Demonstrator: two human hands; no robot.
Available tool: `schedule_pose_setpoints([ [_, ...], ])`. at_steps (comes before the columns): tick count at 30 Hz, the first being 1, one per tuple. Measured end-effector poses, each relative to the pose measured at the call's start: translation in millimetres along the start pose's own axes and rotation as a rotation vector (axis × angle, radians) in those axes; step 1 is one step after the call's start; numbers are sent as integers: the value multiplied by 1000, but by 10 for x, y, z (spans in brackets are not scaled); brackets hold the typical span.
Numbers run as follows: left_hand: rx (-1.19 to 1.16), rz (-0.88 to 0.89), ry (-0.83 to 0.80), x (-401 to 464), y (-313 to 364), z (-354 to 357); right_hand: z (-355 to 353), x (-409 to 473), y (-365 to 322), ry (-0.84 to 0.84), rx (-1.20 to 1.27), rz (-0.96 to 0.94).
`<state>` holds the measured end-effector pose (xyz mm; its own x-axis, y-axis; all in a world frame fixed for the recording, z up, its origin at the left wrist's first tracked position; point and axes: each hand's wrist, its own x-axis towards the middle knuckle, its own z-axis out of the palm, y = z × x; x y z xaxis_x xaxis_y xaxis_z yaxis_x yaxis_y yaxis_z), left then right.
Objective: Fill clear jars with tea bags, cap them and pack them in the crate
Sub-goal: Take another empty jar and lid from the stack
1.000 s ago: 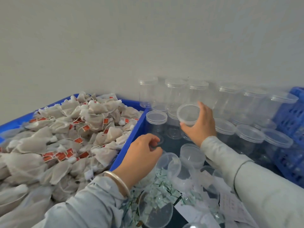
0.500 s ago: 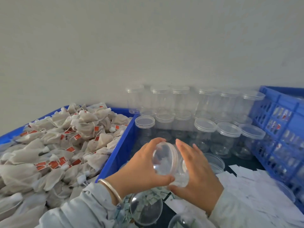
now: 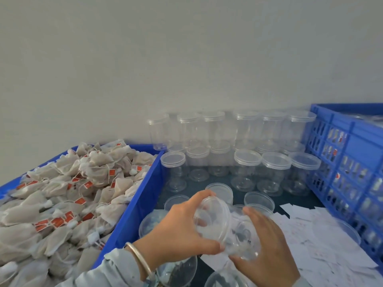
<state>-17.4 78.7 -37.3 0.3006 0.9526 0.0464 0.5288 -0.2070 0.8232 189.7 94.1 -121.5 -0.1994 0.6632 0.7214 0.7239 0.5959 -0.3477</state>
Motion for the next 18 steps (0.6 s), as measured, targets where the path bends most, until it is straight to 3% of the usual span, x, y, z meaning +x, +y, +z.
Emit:
schedule_pose_setpoints([
  [6,62,-29,67,26,12,107,27,-45,70,81,-21,-14],
  [10,-271,-210,221,86,61,176,50,-18,68,257,-86,-78],
  [14,-603,-616,-64,81,106,204,74,-40,127,320,-216,-141],
  [18,-757,-719,-281,66,115,195,58,-31,181,382,-227,-159],
])
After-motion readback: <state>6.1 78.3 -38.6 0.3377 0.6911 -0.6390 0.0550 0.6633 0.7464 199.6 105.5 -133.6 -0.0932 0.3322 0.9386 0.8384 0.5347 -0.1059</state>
